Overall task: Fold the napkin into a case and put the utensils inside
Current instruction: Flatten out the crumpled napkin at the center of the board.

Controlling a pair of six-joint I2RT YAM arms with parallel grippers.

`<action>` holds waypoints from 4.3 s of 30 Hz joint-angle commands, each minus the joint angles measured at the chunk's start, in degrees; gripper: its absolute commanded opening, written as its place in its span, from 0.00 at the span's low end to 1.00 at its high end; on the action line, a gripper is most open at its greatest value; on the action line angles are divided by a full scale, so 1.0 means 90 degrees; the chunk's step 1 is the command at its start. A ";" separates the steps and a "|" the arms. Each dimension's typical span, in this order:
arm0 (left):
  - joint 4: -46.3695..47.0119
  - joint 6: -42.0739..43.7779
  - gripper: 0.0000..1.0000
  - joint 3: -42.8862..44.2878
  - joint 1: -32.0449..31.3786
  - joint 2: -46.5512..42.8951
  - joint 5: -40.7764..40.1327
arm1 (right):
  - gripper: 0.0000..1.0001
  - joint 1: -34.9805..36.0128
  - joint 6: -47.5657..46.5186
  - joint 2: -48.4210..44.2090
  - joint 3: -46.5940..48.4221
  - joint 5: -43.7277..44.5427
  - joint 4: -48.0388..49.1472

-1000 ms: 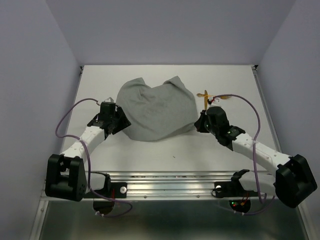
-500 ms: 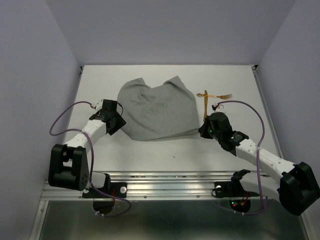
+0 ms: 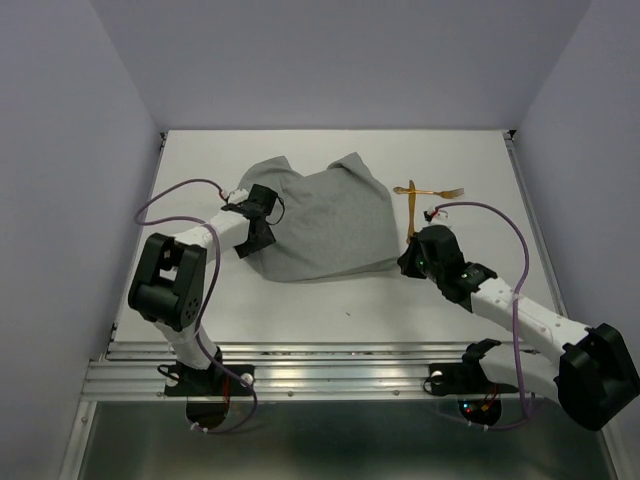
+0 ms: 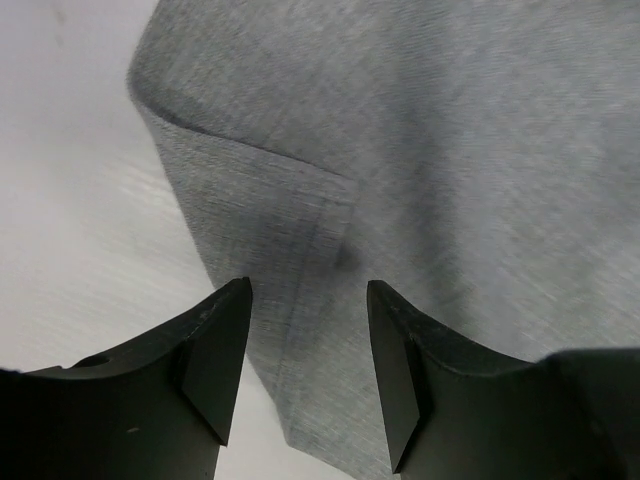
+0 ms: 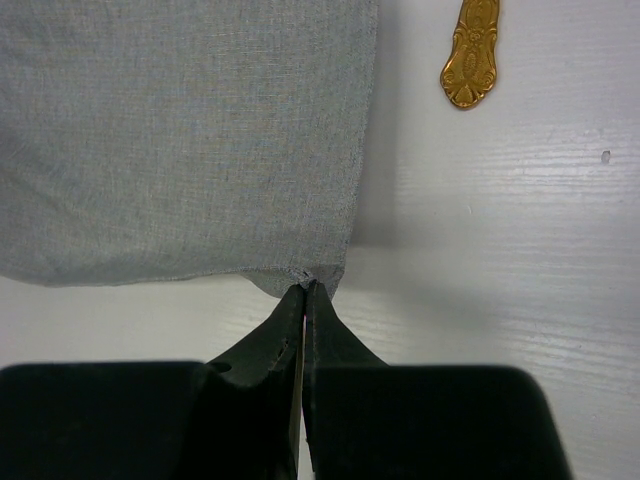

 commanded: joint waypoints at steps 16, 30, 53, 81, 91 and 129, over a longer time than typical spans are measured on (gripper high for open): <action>-0.0925 -0.0426 0.58 -0.0305 0.0286 0.0163 -0.0848 | 0.01 0.0015 0.0385 0.0179 0.0191 0.0859 -0.0104; -0.0896 -0.0797 0.58 -0.1312 0.1371 -0.2074 -0.0311 | 0.01 0.0015 0.0650 0.0501 0.0318 0.1104 -0.0280; 0.0050 -0.1286 0.45 -0.2240 0.1371 -0.1226 0.0198 | 0.01 0.0015 0.0543 0.0706 0.0425 0.0831 -0.0153; 0.0013 -0.0963 0.00 -0.2015 0.1371 -0.2377 0.0510 | 0.83 0.0015 0.2231 0.0247 -0.0375 0.0187 -0.1111; 0.0032 -0.0895 0.00 -0.2083 0.1371 -0.2572 0.0569 | 0.61 0.0015 0.2897 0.0921 -0.1059 -0.0029 0.0276; 0.0696 -0.0817 0.57 -0.2493 0.1371 -0.2094 0.0725 | 0.01 0.0015 0.2232 0.1253 -0.0531 0.0352 0.0081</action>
